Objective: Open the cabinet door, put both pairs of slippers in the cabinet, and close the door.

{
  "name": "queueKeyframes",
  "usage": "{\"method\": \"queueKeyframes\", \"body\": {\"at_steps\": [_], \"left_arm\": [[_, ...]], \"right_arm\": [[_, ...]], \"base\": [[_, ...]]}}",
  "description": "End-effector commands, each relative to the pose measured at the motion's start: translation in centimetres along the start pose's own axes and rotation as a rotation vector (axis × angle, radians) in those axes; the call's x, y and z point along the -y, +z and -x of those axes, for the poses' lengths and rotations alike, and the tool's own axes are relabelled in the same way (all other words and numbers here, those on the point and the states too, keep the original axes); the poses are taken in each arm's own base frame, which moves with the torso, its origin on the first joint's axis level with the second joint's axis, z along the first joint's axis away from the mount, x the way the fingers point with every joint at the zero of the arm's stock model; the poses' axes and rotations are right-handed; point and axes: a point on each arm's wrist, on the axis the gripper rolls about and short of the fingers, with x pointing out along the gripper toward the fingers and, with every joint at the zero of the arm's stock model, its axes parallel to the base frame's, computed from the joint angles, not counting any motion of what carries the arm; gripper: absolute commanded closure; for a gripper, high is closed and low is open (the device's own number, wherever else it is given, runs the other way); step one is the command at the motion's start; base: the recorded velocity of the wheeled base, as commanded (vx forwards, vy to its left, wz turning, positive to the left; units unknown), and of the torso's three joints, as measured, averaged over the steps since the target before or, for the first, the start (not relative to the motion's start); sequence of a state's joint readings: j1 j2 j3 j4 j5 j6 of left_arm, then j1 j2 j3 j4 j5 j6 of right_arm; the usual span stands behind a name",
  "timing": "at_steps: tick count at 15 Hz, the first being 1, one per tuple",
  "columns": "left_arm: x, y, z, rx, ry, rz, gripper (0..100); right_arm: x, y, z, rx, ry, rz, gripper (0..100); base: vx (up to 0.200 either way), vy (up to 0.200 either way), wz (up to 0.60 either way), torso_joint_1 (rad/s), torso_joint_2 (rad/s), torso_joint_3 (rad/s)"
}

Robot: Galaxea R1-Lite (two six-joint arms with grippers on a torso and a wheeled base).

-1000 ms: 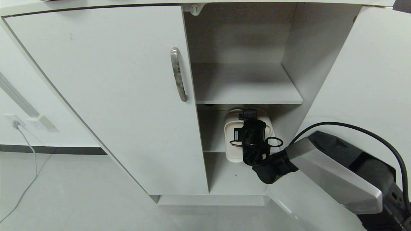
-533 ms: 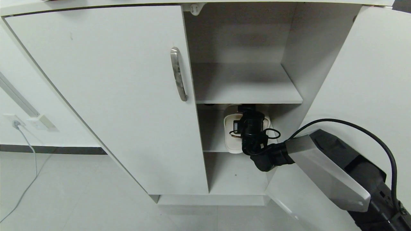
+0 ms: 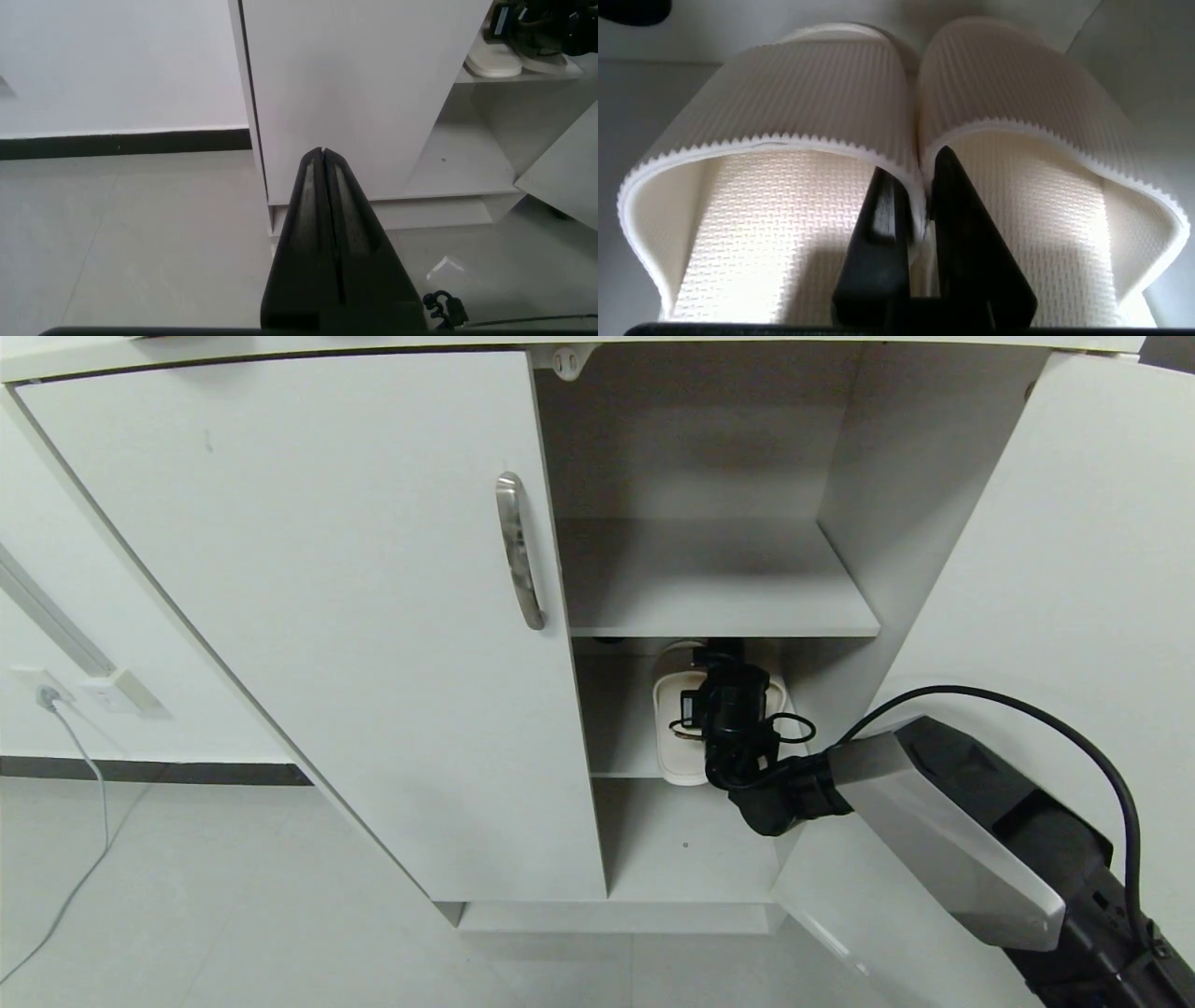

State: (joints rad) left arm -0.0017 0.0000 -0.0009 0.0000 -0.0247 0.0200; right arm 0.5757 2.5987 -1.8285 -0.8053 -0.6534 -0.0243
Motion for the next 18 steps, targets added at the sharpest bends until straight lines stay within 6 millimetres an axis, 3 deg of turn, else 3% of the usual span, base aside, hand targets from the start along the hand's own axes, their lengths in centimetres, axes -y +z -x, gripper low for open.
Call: {"method": "queueKeyframes", "body": {"at_steps": [1,3,4,11,15,18], "left_arm": [[0.0,0.0,0.0,-0.002,0.0,0.0,100],[0.0,0.0,0.0,-0.001,0.0,0.0,100],[0.0,0.0,0.0,-0.001,0.0,0.0,100],[0.0,0.0,0.0,-0.001,0.0,0.0,100],[0.0,0.0,0.0,-0.001,-0.001,0.0,100],[0.0,0.0,0.0,-0.002,-0.001,0.0,100]], "right_arm": [[0.0,-0.3,0.0,-0.004,0.0,0.003,100],[0.2,-0.4,-0.2,-0.006,-0.005,0.003,100],[0.2,-0.6,-0.2,-0.01,-0.005,0.006,0],[0.1,-0.2,1.5,-0.008,0.009,0.005,0],[0.6,0.8,6.2,0.007,0.039,-0.008,0],[2.2,1.2,10.3,0.025,0.074,-0.025,0]], "base": [[0.0,0.0,0.0,0.0,0.0,0.0],[0.0,0.0,0.0,0.0,0.0,0.0],[0.0,0.0,0.0,0.0,0.0,0.0],[0.0,0.0,0.0,0.0,0.0,0.0],[0.0,0.0,0.0,0.0,0.0,0.0],[0.0,0.0,0.0,0.0,0.0,0.0]]}}
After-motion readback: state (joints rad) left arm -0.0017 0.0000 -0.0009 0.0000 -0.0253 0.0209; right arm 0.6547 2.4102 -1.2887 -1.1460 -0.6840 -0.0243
